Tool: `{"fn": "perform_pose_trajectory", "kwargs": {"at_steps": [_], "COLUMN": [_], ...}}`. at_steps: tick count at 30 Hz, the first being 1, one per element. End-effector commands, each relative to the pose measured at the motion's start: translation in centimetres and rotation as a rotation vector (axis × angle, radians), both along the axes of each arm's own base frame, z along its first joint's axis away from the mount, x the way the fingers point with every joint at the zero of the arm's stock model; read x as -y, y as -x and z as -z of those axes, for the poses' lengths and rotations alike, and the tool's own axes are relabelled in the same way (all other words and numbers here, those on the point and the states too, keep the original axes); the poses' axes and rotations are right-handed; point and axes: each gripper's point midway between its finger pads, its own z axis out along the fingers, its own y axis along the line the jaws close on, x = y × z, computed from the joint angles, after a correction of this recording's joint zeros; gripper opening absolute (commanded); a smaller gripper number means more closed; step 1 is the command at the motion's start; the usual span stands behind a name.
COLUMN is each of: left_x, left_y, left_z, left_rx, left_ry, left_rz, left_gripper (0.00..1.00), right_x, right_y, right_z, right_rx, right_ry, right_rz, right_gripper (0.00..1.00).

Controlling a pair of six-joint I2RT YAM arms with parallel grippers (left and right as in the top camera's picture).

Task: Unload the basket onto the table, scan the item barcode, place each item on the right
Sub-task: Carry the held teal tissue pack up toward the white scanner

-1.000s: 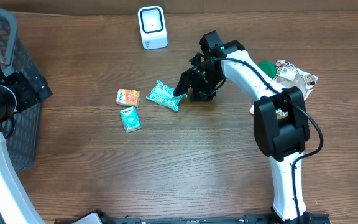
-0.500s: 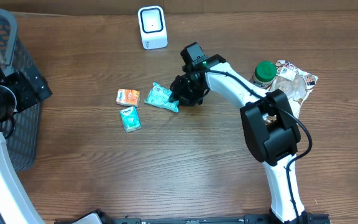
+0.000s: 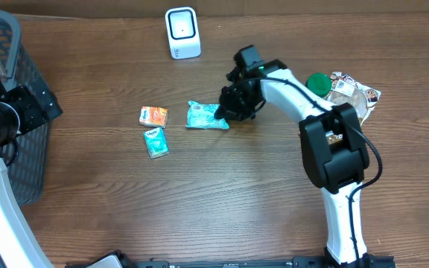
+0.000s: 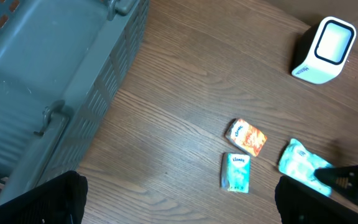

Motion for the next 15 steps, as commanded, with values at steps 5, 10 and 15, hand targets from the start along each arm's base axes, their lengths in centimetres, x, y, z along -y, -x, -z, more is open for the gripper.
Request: {"fn": "perform_pose_trajectory", "kwargs": {"at_steps": [5, 10, 15], "left_x": [0.0, 0.0, 0.0], "left_y": [-0.1, -0.1, -0.1], "left_z": [-0.2, -0.2, -0.2], "left_rx": [0.011, 0.011, 0.011], "left_ry": [0.013, 0.013, 0.013], "left_rz": [-0.009, -0.009, -0.009], "left_gripper": [0.99, 0.99, 1.0], "right_x": [1.5, 3.0, 3.4], "right_y": [0.8, 1.7, 2.1], "right_z": [-7.6, -9.5, -11.4], "right_rx": [0.202, 0.198, 0.223], "right_ry": [-0.119, -0.113, -0.117], "right_rz": [-0.243, -0.244, -0.242], "right_gripper": [0.04, 0.04, 0.04]}}
